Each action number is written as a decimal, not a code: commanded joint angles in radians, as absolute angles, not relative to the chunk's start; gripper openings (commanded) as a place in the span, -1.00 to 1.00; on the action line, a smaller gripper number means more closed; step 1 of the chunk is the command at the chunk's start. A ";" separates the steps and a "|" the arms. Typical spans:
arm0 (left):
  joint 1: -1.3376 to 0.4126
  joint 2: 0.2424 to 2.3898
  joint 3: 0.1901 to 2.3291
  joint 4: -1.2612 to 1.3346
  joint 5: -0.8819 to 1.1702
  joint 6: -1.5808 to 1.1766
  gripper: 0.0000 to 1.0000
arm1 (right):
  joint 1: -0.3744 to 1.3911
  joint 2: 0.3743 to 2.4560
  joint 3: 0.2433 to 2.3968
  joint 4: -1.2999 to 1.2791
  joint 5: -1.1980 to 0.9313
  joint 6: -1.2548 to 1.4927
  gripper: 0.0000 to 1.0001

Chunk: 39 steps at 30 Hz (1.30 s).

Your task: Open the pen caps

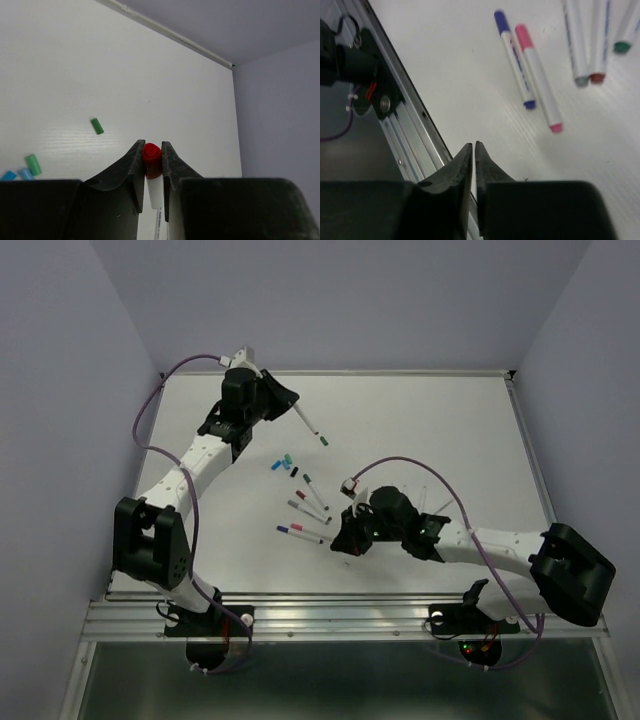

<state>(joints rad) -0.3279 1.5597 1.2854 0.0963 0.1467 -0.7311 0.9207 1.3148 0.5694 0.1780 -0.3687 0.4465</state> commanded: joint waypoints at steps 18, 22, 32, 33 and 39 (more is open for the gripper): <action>-0.430 1.332 1.009 0.190 0.293 -0.798 -1.00 | 0.772 1.575 1.141 0.192 0.018 0.193 0.19; -0.431 1.319 1.002 0.186 0.270 -0.793 -1.00 | 0.772 1.597 1.167 0.196 -0.058 0.193 -0.98; -0.362 1.506 1.146 0.192 0.213 -0.759 -1.00 | 0.787 1.372 0.797 0.190 -0.225 0.300 -0.99; -0.335 1.523 1.166 0.196 0.218 -0.758 -1.00 | 0.787 1.311 0.716 0.190 -0.247 0.316 -0.99; -0.267 1.612 1.293 0.210 0.224 -0.761 -1.00 | 0.821 1.148 0.528 0.187 -0.285 0.501 -0.99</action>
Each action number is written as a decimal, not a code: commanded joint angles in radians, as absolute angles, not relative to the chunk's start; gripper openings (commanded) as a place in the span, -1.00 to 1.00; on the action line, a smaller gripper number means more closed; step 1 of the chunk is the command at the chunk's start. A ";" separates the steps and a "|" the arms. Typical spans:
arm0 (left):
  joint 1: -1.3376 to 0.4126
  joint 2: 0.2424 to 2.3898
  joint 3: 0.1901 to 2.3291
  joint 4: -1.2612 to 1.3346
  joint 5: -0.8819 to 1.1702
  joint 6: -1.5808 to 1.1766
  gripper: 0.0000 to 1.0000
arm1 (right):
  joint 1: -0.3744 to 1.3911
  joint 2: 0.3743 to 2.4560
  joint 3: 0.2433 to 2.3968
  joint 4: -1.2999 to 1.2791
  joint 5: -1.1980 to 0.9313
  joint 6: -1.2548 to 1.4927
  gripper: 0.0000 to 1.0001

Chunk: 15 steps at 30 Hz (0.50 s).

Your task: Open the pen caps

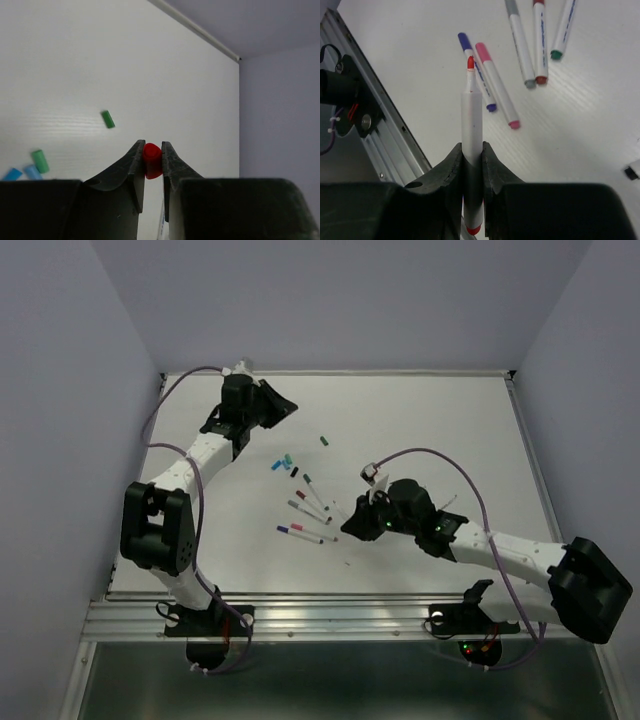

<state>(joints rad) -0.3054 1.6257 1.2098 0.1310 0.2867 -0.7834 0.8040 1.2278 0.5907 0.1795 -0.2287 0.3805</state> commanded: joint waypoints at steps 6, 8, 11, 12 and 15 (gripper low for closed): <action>-0.262 1.611 1.250 0.120 0.216 -0.720 -1.00 | 0.809 1.092 0.528 0.112 -0.022 0.520 -0.99; -0.262 1.591 1.211 0.086 0.193 -0.706 -1.00 | 0.799 1.127 0.560 0.056 0.112 0.531 -0.99; -0.262 1.560 1.108 0.034 0.143 -0.703 -1.00 | 0.736 1.214 0.627 0.000 0.245 0.584 -0.98; -0.262 1.554 1.086 0.020 0.135 -0.703 -1.00 | 0.715 1.241 0.635 -0.030 0.244 0.591 -0.98; -0.262 1.537 1.008 -0.006 0.118 -0.695 -1.00 | 0.664 1.325 0.667 -0.031 0.227 0.614 -0.97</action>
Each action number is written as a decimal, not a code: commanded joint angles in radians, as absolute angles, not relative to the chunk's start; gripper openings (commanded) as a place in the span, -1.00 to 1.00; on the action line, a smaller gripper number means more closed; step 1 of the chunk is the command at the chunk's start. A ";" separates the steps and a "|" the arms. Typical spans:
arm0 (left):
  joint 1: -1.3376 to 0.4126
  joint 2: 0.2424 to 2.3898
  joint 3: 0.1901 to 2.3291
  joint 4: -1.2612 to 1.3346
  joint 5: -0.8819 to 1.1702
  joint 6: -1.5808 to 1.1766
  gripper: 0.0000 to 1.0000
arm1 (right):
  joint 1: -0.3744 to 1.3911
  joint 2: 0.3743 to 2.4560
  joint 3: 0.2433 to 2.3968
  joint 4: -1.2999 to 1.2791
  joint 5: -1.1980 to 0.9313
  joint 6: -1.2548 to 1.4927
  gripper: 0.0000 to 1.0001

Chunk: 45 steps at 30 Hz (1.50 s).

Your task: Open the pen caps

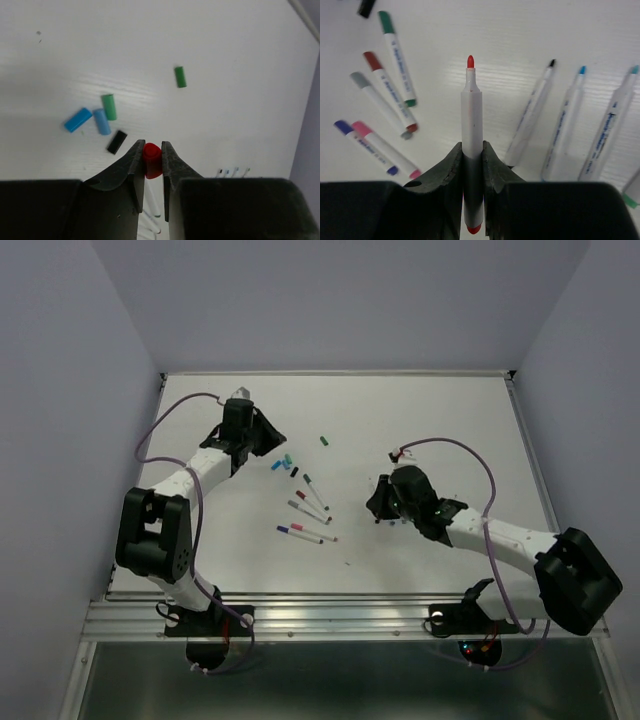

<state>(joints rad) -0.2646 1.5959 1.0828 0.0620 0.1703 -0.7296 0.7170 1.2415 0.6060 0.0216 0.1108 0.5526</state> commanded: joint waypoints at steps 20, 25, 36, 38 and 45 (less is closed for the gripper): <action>-0.267 1.625 0.971 -0.083 0.106 -0.672 -0.27 | 0.635 1.454 0.721 -0.098 0.342 0.630 -0.53; -0.270 1.624 0.973 -0.084 0.106 -0.673 -0.26 | 0.635 1.427 0.722 -0.129 0.342 0.630 -0.33; -0.281 1.577 0.997 -0.110 0.121 -0.658 0.34 | 0.635 1.336 0.747 -0.149 0.293 0.508 0.06; -0.284 1.536 1.009 -0.120 0.114 -0.653 0.66 | 0.635 1.321 0.758 -0.127 0.244 0.438 0.45; -0.288 1.387 1.023 -0.135 0.074 -0.632 0.98 | 0.659 1.322 0.787 0.044 0.045 0.298 1.00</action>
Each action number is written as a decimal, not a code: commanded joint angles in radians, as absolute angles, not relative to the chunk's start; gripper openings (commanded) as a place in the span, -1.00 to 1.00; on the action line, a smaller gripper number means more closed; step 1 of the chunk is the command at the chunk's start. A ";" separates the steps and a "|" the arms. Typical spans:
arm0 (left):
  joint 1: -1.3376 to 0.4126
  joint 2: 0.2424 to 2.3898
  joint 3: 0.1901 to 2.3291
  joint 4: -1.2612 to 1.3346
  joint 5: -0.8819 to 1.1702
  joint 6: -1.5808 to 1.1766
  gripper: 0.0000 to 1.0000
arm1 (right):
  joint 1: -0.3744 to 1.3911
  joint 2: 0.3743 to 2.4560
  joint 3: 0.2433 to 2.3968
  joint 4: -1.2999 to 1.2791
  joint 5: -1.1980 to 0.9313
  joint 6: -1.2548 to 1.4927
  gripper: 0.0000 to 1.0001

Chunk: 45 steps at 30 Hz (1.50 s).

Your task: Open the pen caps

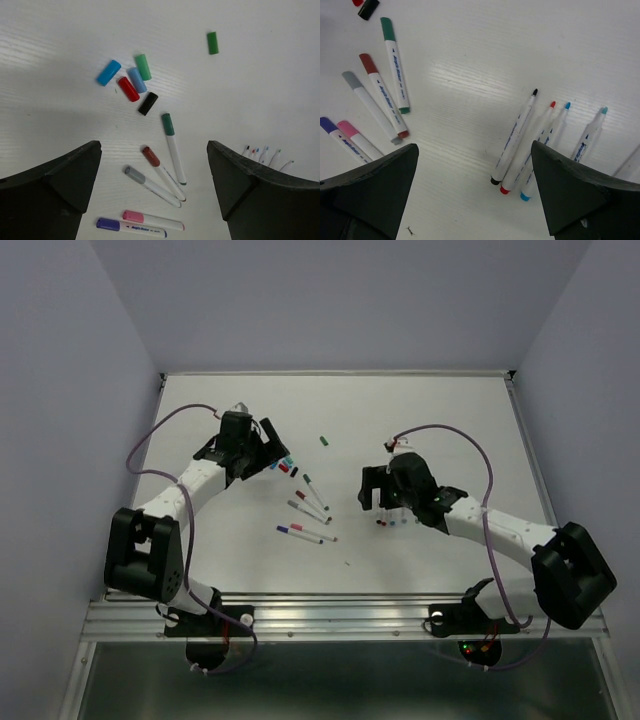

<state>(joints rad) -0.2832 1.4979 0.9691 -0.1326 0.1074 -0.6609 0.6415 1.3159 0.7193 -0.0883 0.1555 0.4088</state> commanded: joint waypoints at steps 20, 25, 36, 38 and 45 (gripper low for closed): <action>-0.290 1.207 0.923 -0.202 -0.173 -0.750 0.98 | 0.830 1.950 1.287 0.008 0.293 0.170 1.00; -0.290 1.195 0.919 -0.201 -0.183 -0.746 0.98 | 0.850 1.982 1.269 0.003 0.314 0.170 1.00; -0.290 1.190 0.925 -0.204 -0.192 -0.745 0.98 | 0.850 1.973 1.160 -0.038 0.276 0.225 -0.07; -0.290 1.192 0.925 -0.204 -0.195 -0.744 0.98 | 0.850 1.973 1.144 -0.038 0.275 0.230 -0.12; -0.290 1.196 0.931 -0.210 -0.190 -0.739 0.98 | 0.850 1.983 1.127 -0.038 0.293 0.244 -0.53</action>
